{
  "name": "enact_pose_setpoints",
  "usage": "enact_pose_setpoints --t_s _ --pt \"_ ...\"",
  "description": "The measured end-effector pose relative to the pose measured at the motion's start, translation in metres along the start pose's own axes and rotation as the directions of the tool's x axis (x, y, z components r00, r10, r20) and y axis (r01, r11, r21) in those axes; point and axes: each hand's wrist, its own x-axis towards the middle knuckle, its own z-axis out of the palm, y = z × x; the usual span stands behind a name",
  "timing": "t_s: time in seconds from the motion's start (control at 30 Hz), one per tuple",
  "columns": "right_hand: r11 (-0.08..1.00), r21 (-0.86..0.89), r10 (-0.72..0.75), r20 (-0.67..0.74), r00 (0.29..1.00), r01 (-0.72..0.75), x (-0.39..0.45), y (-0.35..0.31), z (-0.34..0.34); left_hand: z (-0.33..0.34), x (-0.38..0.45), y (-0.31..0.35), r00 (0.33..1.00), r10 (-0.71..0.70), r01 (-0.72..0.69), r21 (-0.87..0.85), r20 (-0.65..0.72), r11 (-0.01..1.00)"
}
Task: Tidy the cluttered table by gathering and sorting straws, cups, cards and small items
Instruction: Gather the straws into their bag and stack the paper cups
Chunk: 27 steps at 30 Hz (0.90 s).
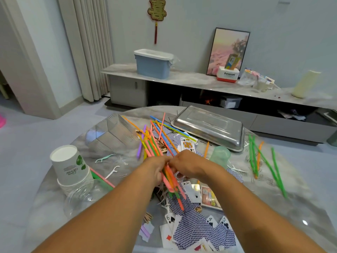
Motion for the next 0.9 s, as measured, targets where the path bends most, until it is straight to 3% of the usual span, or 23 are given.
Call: enact_pose_setpoints --t_s 0.07,0.13,0.27,0.33,0.43,0.63,0.7,0.8,0.9 --pt "1.000 -0.025 -0.003 -0.029 1.000 0.002 0.006 0.001 -0.007 0.001 0.000 -0.003 1.000 0.003 -0.003 0.012 -0.026 1.000" --pt "0.999 0.050 0.018 -0.146 0.989 -0.011 0.015 0.003 -0.017 0.004 -0.003 -0.003 1.000 0.001 -0.002 -0.028 -0.027 1.000" --pt "0.981 0.190 0.081 -0.309 0.947 -0.022 0.030 0.003 -0.026 0.017 -0.023 0.007 0.995 0.004 0.009 -0.134 0.096 0.991" --pt "0.907 0.414 0.156 -0.169 0.973 -0.074 0.027 0.000 -0.024 0.024 -0.035 0.014 0.990 0.039 -0.018 -0.153 0.135 0.988" --pt "0.722 0.673 0.099 0.133 0.986 -0.163 0.017 -0.004 -0.022 0.028 -0.045 0.019 0.982 0.081 -0.052 -0.170 0.169 0.984" --pt "0.576 0.810 0.087 0.066 0.994 -0.104 0.002 0.002 -0.016 0.028 -0.051 0.005 0.961 0.237 -0.219 -0.135 0.140 0.966" --pt "0.483 0.871 0.113 0.042 0.993 -0.092 -0.005 0.010 -0.011 0.032 -0.053 -0.001 0.932 0.326 -0.312 -0.106 0.156 0.944" --pt "0.297 0.955 0.108 -0.018 0.994 -0.015 -0.016 0.019 -0.006 0.038 -0.056 -0.002 0.835 0.528 -0.532 -0.023 0.155 0.847" --pt "0.251 0.966 0.155 -0.102 0.983 0.061 -0.023 0.025 -0.001 0.039 -0.059 0.007 0.706 0.703 -0.708 0.063 0.087 0.703"
